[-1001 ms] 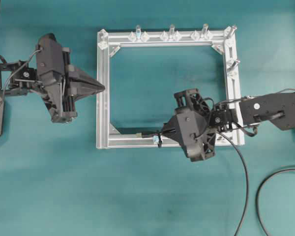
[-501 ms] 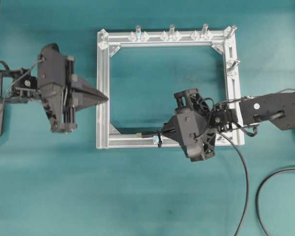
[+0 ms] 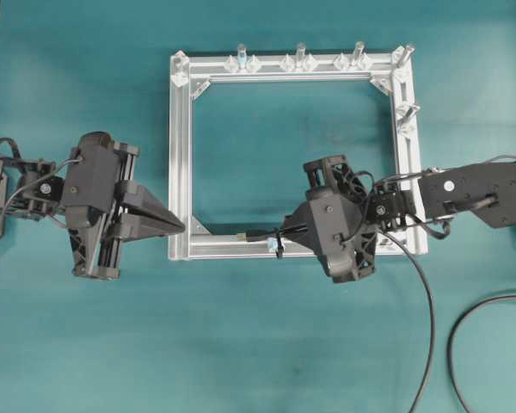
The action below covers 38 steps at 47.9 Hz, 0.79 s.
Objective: Insert the wire through the string loop located in the center.
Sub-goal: 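Move the left gripper toward the plug emerging from the loop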
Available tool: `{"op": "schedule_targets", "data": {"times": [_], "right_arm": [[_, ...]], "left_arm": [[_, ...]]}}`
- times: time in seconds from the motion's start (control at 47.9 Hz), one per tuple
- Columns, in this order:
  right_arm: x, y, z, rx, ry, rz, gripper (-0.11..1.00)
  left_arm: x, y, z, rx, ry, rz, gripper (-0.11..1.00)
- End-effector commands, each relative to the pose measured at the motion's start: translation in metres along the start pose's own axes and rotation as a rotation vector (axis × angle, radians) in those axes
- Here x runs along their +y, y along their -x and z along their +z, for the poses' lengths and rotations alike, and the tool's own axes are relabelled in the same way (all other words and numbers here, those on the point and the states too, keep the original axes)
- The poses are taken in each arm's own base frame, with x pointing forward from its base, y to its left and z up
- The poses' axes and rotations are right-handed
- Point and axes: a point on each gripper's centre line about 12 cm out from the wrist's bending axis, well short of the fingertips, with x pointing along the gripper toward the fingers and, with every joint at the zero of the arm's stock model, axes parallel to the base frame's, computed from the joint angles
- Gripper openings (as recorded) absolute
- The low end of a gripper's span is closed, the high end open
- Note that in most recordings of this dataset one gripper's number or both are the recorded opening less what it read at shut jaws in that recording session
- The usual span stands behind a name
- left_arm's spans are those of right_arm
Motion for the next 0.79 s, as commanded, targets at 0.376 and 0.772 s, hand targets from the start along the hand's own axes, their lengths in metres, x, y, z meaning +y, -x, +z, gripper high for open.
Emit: {"op": "schedule_targets", "data": {"times": [0.376,0.772], "right_arm": [[-0.001,0.003,0.01,-0.037,0.0,-0.001,0.07],[-0.001,0.003,0.013,-0.044,0.0,-0.001,0.07]], "left_arm": [[-0.002,-0.002,0.021,-0.05,0.002,-0.006,0.17],[-0.008,-0.08,0.033,0.039,0.03,-0.009,0.63]]}}
